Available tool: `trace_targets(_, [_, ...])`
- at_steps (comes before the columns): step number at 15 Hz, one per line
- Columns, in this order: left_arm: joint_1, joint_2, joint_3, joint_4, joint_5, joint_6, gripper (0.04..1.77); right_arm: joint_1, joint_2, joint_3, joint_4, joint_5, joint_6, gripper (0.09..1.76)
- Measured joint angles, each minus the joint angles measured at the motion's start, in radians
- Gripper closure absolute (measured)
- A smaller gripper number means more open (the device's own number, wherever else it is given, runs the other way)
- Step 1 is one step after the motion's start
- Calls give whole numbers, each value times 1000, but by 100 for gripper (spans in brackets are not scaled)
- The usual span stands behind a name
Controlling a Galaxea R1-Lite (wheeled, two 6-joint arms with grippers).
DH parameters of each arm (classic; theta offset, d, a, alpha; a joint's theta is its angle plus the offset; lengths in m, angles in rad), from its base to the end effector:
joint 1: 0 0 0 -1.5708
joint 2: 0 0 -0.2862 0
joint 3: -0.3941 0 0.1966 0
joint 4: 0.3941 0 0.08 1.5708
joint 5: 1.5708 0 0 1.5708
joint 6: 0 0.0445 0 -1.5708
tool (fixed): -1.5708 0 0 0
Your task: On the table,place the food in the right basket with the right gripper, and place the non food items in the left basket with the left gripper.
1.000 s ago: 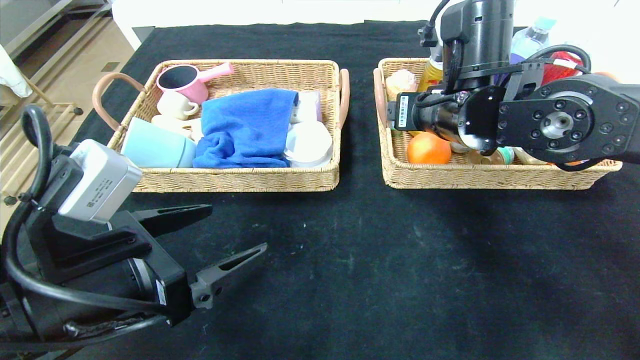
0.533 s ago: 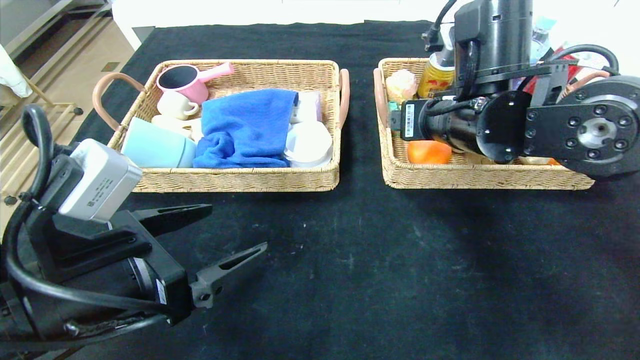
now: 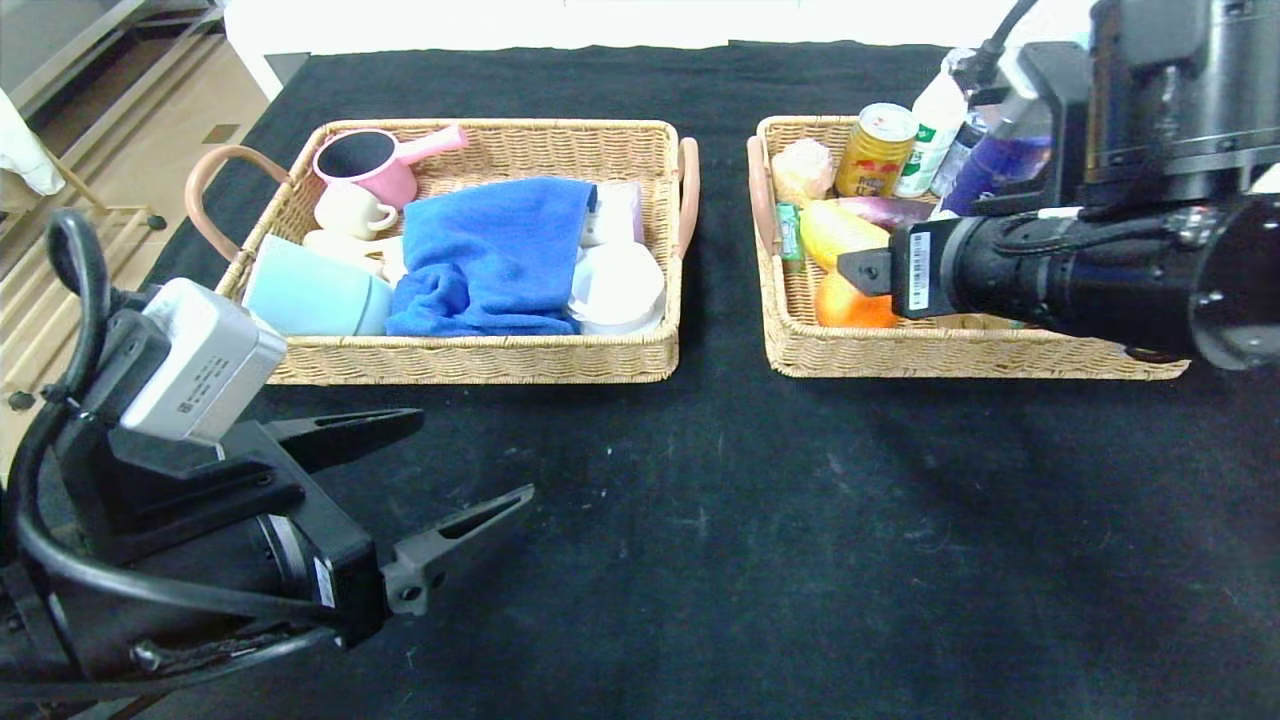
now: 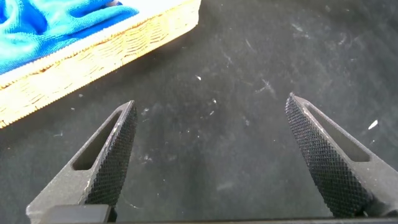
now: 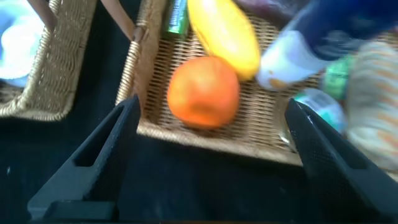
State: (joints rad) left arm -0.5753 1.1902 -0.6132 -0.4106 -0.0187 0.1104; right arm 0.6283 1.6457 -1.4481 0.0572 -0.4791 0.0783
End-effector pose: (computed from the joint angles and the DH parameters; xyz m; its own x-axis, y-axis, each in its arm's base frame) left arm 0.1756 -0.1148 0.2093 0.8171 -0.5522 -0.1656 0.5714 0.8139 0.1056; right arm 0.2789 0.1773 0.2937 0.9657 0.1318 -0.2237 -0.1442 0.9887 -0.0401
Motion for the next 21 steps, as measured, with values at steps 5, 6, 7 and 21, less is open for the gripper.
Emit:
trace_targets(5, [26,-50,-3,2,33,-2,9,-117,-247,219,5,234,-109,15])
trace_targets(6, [28,-70,4,8,50,-2,9,-155,-306,275,9,303,-133,15])
trace_targets(7, [29,-96,17,12,71,-1,9,-203,-362,331,13,376,-154,15])
trace_targets(21, [389,-590,-107,676,43,58,9,-415,-859,683,258,760,-296,15])
